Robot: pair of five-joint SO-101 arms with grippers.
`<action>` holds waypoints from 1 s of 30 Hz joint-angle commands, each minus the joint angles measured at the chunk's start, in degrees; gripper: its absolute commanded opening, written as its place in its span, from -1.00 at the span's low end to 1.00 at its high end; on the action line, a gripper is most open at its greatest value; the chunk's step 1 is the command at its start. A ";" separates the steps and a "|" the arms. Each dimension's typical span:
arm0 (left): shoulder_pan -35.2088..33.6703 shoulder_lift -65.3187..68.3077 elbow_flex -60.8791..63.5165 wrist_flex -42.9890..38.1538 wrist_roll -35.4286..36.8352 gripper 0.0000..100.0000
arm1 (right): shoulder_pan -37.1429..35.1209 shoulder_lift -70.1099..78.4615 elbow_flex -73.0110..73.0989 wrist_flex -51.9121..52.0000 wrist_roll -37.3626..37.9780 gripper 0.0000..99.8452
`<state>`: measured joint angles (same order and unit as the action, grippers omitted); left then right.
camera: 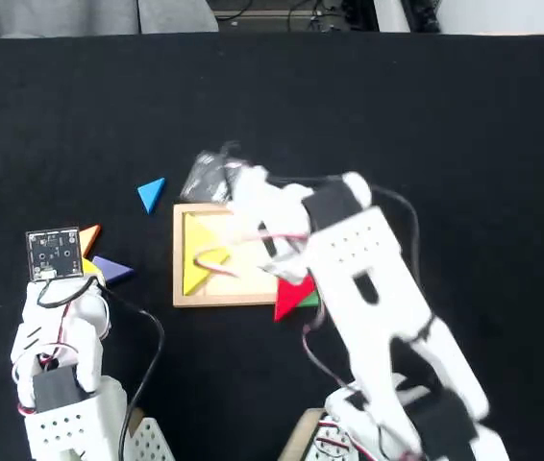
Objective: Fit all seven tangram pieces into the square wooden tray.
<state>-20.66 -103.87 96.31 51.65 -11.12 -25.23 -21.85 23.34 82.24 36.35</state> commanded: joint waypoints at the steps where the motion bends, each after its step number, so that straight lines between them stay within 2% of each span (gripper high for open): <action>1: 0.66 -0.53 1.01 -0.62 -0.53 -0.90 | 0.97 -7.78 14.81 -13.10 -25.49 -0.98; 5: 0.66 -0.53 1.01 -0.62 -0.53 -0.90 | 4.13 -7.87 16.13 -17.76 -32.70 -0.98; 8: 0.66 -0.53 1.01 -0.62 -0.53 -0.90 | 4.04 -7.78 16.84 -17.32 -42.73 -0.91; 13: 0.66 -0.53 1.01 -0.62 -0.44 -0.90 | 4.13 -7.87 22.46 -17.41 -55.91 -0.38; 16: 0.66 -0.53 1.01 -0.62 -0.35 -0.90 | 3.43 -7.87 24.75 -18.02 -58.37 -0.17; 25: 0.66 -0.53 1.01 -0.62 -0.35 -0.90 | 3.16 -7.52 25.10 -20.57 -59.69 -0.17; 30: 0.66 -0.53 1.01 -0.62 -0.35 -0.90 | 3.16 -0.92 22.29 -21.10 -59.69 -0.17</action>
<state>-20.66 -103.87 96.31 51.65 -11.12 -21.63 -26.86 48.66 62.20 -22.55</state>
